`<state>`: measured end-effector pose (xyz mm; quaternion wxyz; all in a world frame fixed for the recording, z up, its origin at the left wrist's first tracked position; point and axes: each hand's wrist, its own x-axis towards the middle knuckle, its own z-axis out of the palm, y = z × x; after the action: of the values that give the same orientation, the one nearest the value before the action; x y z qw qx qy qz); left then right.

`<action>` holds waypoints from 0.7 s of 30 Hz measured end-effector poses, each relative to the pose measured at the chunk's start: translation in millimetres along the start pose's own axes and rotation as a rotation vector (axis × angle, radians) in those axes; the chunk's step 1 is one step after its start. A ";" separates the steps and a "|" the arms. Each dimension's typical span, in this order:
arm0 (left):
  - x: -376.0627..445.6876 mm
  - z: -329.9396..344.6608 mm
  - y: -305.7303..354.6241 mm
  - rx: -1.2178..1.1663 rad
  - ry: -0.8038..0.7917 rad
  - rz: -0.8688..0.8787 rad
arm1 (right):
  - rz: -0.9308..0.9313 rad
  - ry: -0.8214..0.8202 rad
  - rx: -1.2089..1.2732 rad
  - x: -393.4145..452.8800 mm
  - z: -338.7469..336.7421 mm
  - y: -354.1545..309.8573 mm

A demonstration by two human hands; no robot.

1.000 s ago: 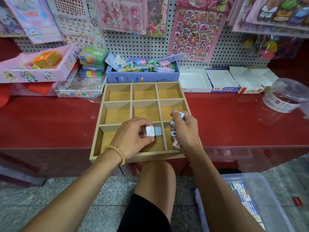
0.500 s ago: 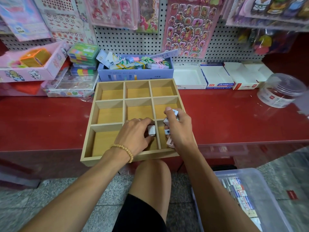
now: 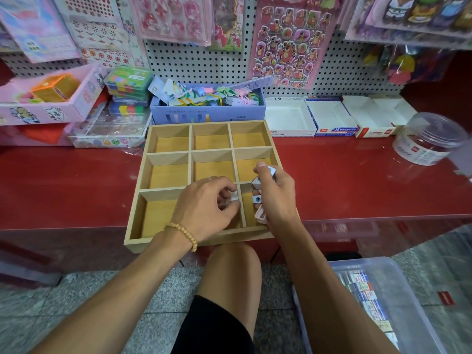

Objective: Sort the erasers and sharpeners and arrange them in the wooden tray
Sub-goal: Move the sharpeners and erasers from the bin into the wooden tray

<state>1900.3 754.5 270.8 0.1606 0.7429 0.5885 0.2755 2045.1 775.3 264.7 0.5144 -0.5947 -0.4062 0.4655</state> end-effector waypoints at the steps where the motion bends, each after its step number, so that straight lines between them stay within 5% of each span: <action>1: -3.1 -1.3 4.4 -0.091 -0.034 0.018 | 0.012 0.017 0.002 1.8 0.0 1.5; 4: -8.8 4.6 12.9 -0.141 -0.149 0.127 | 0.061 0.062 0.072 4.7 0.9 1.1; 13: -8.9 18.1 15.4 -0.156 -0.105 0.251 | 0.115 0.038 0.234 2.0 -4.9 -2.7; 21: 5.9 -8.3 8.4 -0.842 -0.015 -0.422 | -0.001 -0.039 0.010 -1.7 -1.2 0.6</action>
<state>1902.9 757.4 283.4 0.5047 0.4795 0.5626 0.4460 2045.9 773.3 264.4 0.5097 -0.5825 -0.4142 0.4789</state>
